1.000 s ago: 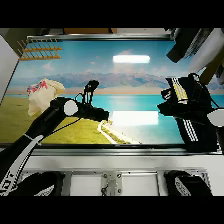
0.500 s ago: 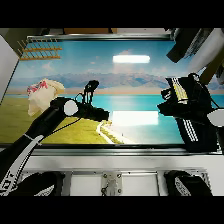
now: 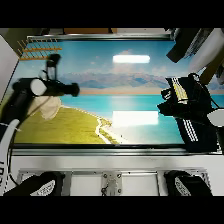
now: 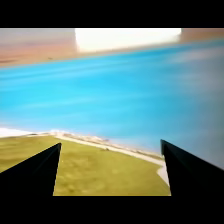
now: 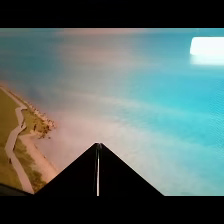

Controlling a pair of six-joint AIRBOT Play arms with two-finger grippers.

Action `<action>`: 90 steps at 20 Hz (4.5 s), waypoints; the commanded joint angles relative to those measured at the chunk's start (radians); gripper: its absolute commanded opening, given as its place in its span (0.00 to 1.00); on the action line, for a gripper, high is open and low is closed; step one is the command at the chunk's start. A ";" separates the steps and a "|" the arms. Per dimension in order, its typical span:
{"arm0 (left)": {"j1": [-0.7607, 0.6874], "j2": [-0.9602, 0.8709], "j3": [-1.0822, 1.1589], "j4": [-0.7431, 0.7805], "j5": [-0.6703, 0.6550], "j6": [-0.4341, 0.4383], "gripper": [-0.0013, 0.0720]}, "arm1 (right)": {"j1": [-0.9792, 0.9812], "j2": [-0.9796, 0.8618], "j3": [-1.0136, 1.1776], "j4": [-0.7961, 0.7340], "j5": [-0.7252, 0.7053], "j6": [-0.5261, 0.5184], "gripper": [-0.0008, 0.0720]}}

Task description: Fold the clothes and pants, and hang the long-sleeved shirts on hangers.

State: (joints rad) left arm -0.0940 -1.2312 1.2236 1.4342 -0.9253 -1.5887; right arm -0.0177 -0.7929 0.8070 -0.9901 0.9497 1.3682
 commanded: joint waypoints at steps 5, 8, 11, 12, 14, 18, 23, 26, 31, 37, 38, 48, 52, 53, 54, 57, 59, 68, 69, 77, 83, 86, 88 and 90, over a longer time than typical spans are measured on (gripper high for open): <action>0.411 -0.253 0.167 0.031 0.016 0.002 0.99 | 0.001 0.001 0.001 0.000 0.000 0.000 0.03; 0.443 -0.370 0.174 0.030 0.038 0.002 0.99 | 0.001 0.001 0.001 0.000 0.000 0.000 0.03; 0.442 -0.467 0.175 0.005 0.033 0.002 0.99 | 0.001 0.001 0.001 0.000 0.000 0.000 0.03; 0.442 -0.488 0.175 -0.026 0.028 0.002 0.99 | 0.001 0.001 0.001 0.000 0.000 0.000 0.03; 0.442 -0.501 0.175 -0.107 0.021 0.001 0.92 | 0.001 0.001 0.001 0.000 0.000 0.000 0.03; 0.436 -0.449 0.272 -0.262 -0.032 0.029 0.03 | 0.001 0.001 0.001 0.000 0.000 0.000 0.03; 0.288 -0.228 0.489 -0.414 -0.121 0.154 0.03 | 0.001 0.001 0.001 0.000 0.000 0.000 0.03; 0.124 -0.105 0.580 -0.414 -0.185 0.182 0.03 | 0.001 0.001 0.001 0.000 0.000 0.000 0.03; -0.161 0.065 0.493 -0.388 -0.187 0.302 0.03 | 0.001 0.001 0.001 0.062 0.002 0.001 0.03; -0.353 0.037 0.195 -0.165 -0.190 0.328 0.03 | -0.068 0.032 0.014 0.093 -0.090 -0.034 0.02; -0.364 0.000 0.172 -0.158 -0.189 0.352 0.03 | -0.092 0.040 0.014 0.093 -0.088 -0.034 0.02; -0.042 -0.138 0.113 -0.161 -0.280 -0.039 0.93 | -0.131 0.061 0.014 0.093 -0.024 -0.034 0.02; 0.041 -0.013 -0.288 -0.223 -0.234 -0.070 0.93 | -0.131 0.061 0.011 0.094 -0.006 -0.034 0.02; 0.042 0.008 -0.385 -0.286 -0.195 -0.069 0.93 | -0.130 0.061 0.011 0.094 -0.006 -0.034 0.02; 0.039 0.020 -0.462 -0.358 -0.155 -0.068 0.93 | -0.130 0.061 0.011 0.094 -0.006 -0.034 0.02; -0.034 0.023 -0.607 -0.474 -0.013 -0.066 0.93 | -0.130 0.061 0.011 0.094 -0.006 -0.033 0.02; -0.104 0.022 -0.633 -0.525 0.080 -0.066 0.93 | -0.130 0.061 0.011 0.095 -0.006 -0.033 0.02; -0.272 -0.226 -0.400 -0.544 0.096 -0.080 0.93 | -0.130 0.061 0.011 0.097 0.002 -0.033 0.02; -0.276 -0.251 -0.377 -0.543 0.083 -0.080 0.81 | -0.130 0.061 0.011 0.097 0.002 -0.033 0.02; -0.125 -0.135 -0.258 -0.317 -0.034 -0.076 0.03 | -0.102 -0.100 0.012 0.085 0.012 -0.029 0.02; 0.001 -0.018 -0.239 -0.300 -0.077 -0.065 0.03 | 0.087 -0.472 0.056 0.103 -0.188 -0.091 0.64; 0.000 -0.016 -0.239 -0.301 -0.077 -0.065 0.03 | 0.194 -0.678 0.179 0.105 -0.189 -0.109 0.73; 0.000 -0.018 -0.239 -0.300 -0.077 -0.065 0.03 | 0.257 -0.780 0.268 0.105 -0.187 -0.109 0.73; 0.000 -0.018 -0.239 -0.299 -0.077 -0.064 0.03 | 0.307 -0.855 0.343 0.105 -0.187 -0.109 0.72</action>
State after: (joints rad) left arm -0.0986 -1.2530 0.9836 1.1301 -0.9997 -1.6527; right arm 0.2111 -1.5196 1.0500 -0.8856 0.7738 1.2671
